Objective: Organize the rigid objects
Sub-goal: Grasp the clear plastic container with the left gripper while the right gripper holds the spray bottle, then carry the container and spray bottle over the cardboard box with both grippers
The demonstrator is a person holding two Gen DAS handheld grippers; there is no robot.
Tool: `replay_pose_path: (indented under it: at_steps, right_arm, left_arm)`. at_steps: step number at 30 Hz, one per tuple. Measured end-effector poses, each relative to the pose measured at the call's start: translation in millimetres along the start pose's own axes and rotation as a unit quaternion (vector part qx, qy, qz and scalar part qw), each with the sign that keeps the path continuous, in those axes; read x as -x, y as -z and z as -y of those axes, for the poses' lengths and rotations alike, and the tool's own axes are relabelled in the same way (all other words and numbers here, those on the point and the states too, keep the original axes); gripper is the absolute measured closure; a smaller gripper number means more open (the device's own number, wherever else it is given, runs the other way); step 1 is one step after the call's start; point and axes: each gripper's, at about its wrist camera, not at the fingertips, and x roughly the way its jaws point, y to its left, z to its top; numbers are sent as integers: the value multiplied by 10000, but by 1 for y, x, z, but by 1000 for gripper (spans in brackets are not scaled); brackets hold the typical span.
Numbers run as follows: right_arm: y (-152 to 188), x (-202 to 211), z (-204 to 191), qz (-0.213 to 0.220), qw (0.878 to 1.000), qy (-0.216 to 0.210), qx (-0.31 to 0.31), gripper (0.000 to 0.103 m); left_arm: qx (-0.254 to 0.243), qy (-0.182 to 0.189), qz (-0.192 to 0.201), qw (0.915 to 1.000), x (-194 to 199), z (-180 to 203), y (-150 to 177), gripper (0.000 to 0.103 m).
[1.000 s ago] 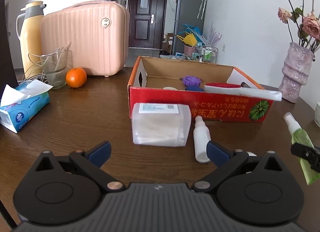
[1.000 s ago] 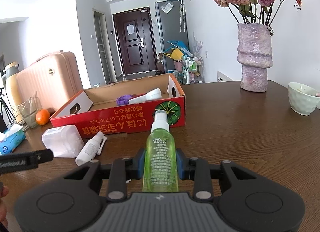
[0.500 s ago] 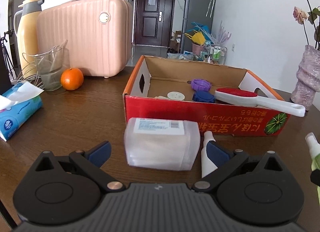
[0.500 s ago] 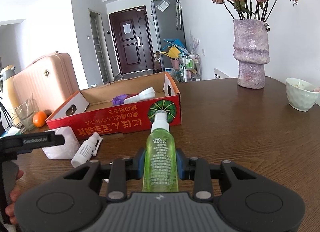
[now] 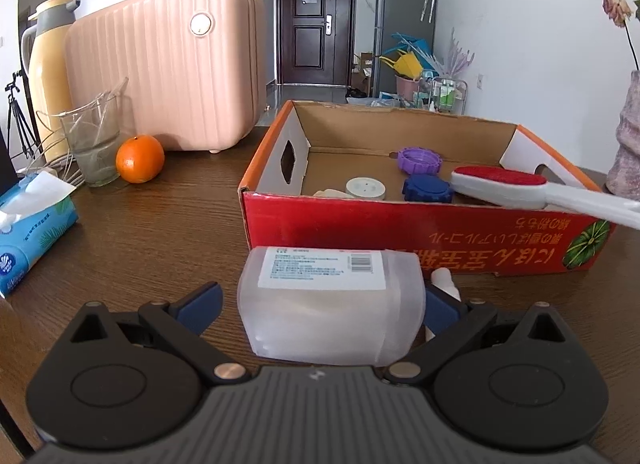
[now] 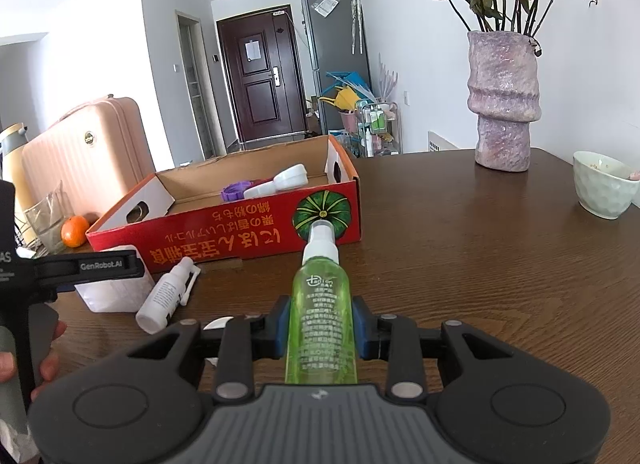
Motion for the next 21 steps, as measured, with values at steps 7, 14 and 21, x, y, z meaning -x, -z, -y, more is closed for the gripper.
replay_pose_path:
  at_steps: [7, 14, 21]
  right_arm:
    - [0, 0, 0, 17, 10000, -8, 2, 73]
    - [0, 2, 2, 71, 10000, -62, -17, 73]
    - [-1, 7, 2, 133, 9998, -122, -12, 73]
  left_arm:
    - [-25, 224, -85, 9997, 0, -6, 1, 21]
    - [-48, 197, 204, 9996, 22, -7, 3, 21]
    - [2, 258, 353, 9990, 44, -8, 9, 21]
